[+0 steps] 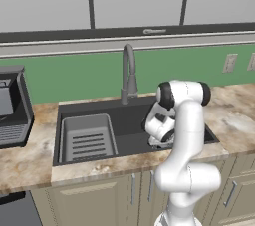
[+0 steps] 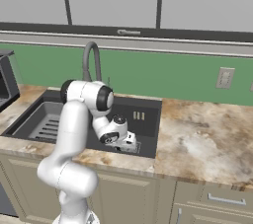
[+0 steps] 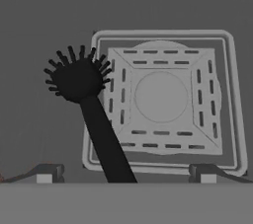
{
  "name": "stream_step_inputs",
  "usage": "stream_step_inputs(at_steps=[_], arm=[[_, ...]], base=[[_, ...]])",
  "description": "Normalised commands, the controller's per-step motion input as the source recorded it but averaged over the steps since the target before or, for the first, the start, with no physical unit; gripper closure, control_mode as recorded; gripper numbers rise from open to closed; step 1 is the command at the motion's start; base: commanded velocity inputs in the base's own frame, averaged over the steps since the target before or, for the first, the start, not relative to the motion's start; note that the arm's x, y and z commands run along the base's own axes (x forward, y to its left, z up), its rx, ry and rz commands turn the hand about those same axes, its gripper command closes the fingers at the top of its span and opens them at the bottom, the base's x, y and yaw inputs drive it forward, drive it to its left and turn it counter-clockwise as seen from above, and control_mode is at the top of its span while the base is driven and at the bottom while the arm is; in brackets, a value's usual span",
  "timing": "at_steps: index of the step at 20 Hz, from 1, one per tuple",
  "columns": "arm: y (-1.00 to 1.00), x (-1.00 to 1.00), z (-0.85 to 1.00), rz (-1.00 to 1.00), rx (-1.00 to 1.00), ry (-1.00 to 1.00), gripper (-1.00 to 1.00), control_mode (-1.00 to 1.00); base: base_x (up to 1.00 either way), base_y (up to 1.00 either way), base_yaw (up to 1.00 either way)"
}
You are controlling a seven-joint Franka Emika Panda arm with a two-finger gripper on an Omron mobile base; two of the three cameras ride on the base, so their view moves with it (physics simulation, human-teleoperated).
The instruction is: Pick up the dish brush and bar soap from the sink, and place them back in the cabinet, and close the cabinet doors.
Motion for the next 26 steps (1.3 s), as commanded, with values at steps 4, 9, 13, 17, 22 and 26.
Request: stream_step_inputs(at_steps=[4,9,13,17,22,26], arm=[[0.04,0.0,-0.18,0.0,0.0,0.02,-1.0,-1.0],[0.06,0.0,-0.17,0.0,0.0,0.03,-1.0,-1.0],[0.04,0.0,-0.16,0.0,0.0,0.03,-1.0,-1.0],[0.01,0.01,-0.13,0.0,0.0,0.03,-1.0,-1.0],[0.0,0.03,-0.08,0.0,0.0,0.02,-1.0,-1.0],[0.0,0.01,-0.03,0.0,0.0,0.01,-1.0,-1.0]], base=[[0.0,0.0,0.0],[0.0,0.0,0.0],[0.0,0.0,0.0],[0.0,0.0,0.0],[0.0,0.0,0.0],[0.0,0.0,0.0]])
